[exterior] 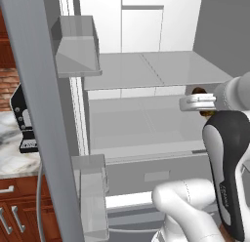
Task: Gather the broccoli and sweet potato from the fridge and place them on a tray on the dining counter. Then gather the chicken drumstick and fish from the fridge and place them on the other tray.
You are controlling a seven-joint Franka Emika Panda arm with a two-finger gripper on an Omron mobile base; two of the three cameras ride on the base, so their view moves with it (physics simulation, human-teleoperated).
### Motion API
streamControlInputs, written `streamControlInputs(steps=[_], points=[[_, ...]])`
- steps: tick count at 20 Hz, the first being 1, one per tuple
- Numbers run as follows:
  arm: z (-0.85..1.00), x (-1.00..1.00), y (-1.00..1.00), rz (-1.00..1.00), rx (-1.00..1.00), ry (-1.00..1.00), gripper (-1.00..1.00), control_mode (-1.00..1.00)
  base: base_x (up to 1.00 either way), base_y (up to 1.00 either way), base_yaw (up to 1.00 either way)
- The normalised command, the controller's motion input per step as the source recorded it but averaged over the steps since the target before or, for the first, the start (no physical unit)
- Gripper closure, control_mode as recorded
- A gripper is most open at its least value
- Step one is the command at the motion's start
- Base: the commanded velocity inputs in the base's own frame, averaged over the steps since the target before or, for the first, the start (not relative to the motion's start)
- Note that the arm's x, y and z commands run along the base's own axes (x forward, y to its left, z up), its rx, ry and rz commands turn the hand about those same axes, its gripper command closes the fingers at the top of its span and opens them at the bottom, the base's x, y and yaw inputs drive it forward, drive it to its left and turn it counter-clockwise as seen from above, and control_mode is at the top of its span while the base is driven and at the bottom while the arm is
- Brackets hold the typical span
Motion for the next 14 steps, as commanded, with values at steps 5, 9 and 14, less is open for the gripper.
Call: streamControlInputs(steps=[5, 9, 14], points=[[0.0, 0.0, 0.0, 0.0, 0.0, 0.0, 1.0, -1.0, 0.0, 0.0, 0.0], [0.0, 0.0, 0.0, 0.0, 0.0, 0.0, 1.0, 1.0, -0.05, -0.01, 0.0], [0.0, 0.0, 0.0, 0.0, 0.0, 0.0, 1.0, 1.0, -0.51, -0.07, -0.03]])
